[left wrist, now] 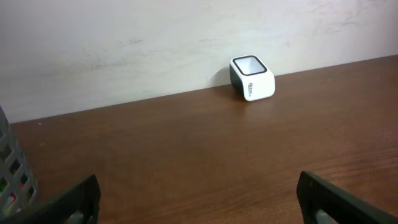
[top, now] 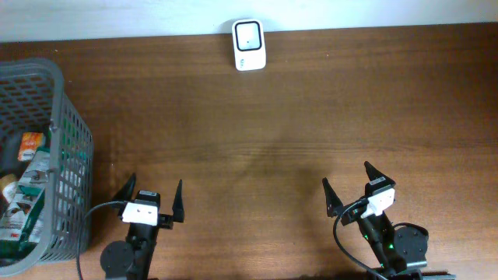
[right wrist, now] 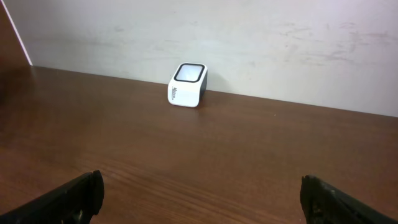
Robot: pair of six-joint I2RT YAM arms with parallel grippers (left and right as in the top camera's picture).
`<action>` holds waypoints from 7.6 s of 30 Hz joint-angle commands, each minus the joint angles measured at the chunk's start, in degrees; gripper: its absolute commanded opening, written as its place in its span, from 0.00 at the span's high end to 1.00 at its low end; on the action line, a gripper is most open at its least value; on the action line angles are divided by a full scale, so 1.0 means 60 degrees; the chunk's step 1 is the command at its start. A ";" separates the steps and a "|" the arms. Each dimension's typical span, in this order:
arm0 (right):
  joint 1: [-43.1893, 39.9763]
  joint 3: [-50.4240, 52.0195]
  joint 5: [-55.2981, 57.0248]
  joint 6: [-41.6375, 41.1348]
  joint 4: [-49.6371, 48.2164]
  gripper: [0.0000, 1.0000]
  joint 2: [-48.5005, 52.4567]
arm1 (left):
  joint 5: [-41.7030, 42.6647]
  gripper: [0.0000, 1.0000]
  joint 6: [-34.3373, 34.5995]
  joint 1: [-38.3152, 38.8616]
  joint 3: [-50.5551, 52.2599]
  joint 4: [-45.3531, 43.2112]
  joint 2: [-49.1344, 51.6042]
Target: Scan the item barcode
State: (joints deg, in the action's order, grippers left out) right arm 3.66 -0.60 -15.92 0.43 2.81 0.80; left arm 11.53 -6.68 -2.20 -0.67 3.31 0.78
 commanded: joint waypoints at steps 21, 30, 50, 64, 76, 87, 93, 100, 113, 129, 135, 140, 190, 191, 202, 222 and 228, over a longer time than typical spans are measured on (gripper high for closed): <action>-0.0051 -0.0029 0.0011 0.0036 0.0219 0.02 -0.0047 | -0.0066 0.01 -0.0120 0.0047 0.0025 0.0069 -0.0055; -0.0051 -0.0029 0.0011 0.0036 0.0219 0.02 -0.0047 | -0.0171 0.01 -0.0146 0.0047 0.0025 0.0073 -0.0055; -0.0051 -0.0029 0.0011 0.0036 0.0219 0.02 -0.0047 | -0.0321 0.01 0.0189 0.0029 -0.0444 0.0386 0.0015; -0.0051 -0.0029 0.0011 0.0036 0.0219 0.02 -0.0047 | -0.0142 0.01 0.0248 0.0029 -0.6448 0.2747 0.5049; -0.0051 -0.0029 0.0011 0.0036 0.0219 0.02 -0.0047 | 0.0550 0.01 0.0233 0.0029 -1.5799 1.0204 1.2193; -0.0051 -0.0029 0.0011 0.0036 0.0219 0.02 -0.0047 | -0.3209 0.01 0.0776 -0.0798 -1.8702 0.9734 1.4065; -0.0051 -0.0029 0.0011 0.0036 0.0219 0.02 -0.0047 | -0.3643 0.05 0.2277 -0.3603 -1.8622 0.9792 1.4236; -0.0051 -0.0029 0.0011 0.0036 0.0219 0.02 -0.0047 | -0.3410 0.04 0.1953 -0.5581 -1.7799 1.0025 1.4684; -0.0051 -0.0029 0.0011 0.0036 0.0219 0.02 -0.0047 | -0.0528 0.01 -0.2091 -0.7876 -1.3712 0.7235 1.5038; -0.0051 -0.0029 0.0011 0.0036 0.0219 0.02 -0.0047 | -0.0514 0.12 -0.2943 -0.7912 -1.3697 0.7337 1.7926; -0.0051 -0.0029 0.0011 0.0036 0.0219 0.02 -0.0047 | 0.0423 0.27 -0.2932 -0.7912 -1.3679 0.7763 1.7981; -0.0051 -0.0029 0.0011 0.0036 0.0219 0.02 -0.0047 | 0.0412 0.27 -0.2936 -0.7912 -1.2899 0.7715 1.7999; -0.0051 -0.0029 0.0011 0.0036 0.0219 0.02 -0.0047 | 0.0597 1.00 0.2626 0.2299 -1.8025 0.9726 1.6535; -0.0051 -0.0029 0.0011 0.0036 0.0219 0.02 -0.0047 | 0.0481 1.00 0.2849 0.2681 -1.7522 0.9242 1.6604; -0.0051 -0.0029 0.0011 0.0036 0.0219 0.02 -0.0047 | 0.0423 1.00 0.4936 0.4900 -1.3894 0.3738 1.7777; -0.0051 -0.0029 0.0011 0.0036 0.0219 0.02 -0.0047 | -0.0659 0.01 1.0750 0.6524 -1.3825 0.1086 1.9730; -0.0051 -0.0029 0.0011 0.0036 0.0219 0.02 -0.0047 | -0.0634 0.01 0.9792 0.6379 -1.3850 0.1100 1.9598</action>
State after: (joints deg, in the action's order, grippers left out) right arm 3.66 -0.71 -15.90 0.43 3.27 0.91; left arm 8.49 55.81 36.91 -83.83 9.98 118.54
